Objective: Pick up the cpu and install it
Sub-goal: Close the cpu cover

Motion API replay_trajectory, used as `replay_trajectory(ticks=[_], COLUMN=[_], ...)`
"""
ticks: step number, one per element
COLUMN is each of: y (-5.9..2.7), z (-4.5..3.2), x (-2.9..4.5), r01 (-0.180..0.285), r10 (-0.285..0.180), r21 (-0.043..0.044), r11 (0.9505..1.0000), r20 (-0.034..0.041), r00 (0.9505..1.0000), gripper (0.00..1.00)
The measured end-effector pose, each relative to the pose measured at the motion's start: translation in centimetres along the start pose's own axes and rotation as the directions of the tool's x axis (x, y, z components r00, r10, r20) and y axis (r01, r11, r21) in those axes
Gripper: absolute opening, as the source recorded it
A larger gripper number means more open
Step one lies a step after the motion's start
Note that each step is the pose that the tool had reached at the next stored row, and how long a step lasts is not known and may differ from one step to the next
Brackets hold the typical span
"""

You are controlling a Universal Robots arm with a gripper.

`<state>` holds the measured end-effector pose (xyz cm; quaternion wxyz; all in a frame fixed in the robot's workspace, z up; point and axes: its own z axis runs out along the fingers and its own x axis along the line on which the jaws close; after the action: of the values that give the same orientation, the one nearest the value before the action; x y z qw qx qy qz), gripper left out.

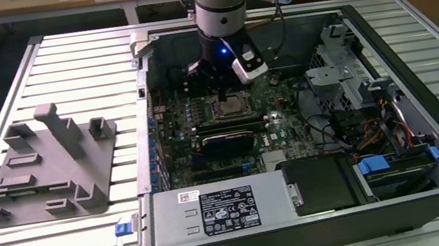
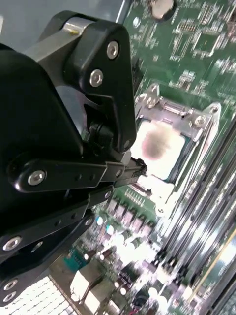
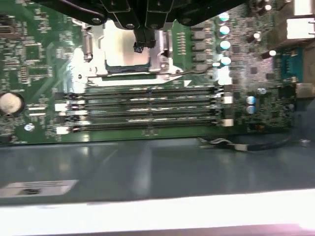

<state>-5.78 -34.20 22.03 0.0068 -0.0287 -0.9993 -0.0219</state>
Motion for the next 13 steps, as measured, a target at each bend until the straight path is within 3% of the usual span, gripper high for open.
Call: replay_trajectory(ticks=[6, 13], y=[0.08, 0.12], z=[-0.03, -0.8], x=[-1.44, -1.5], r01=[0.0, 0.0], r10=[0.0, 0.0], r21=[0.0001, 0.0001], r11=[1.0, 1.0], r20=[-0.0002, -0.0004], r00=[1.0, 1.0], gripper=[0.11, 0.11])
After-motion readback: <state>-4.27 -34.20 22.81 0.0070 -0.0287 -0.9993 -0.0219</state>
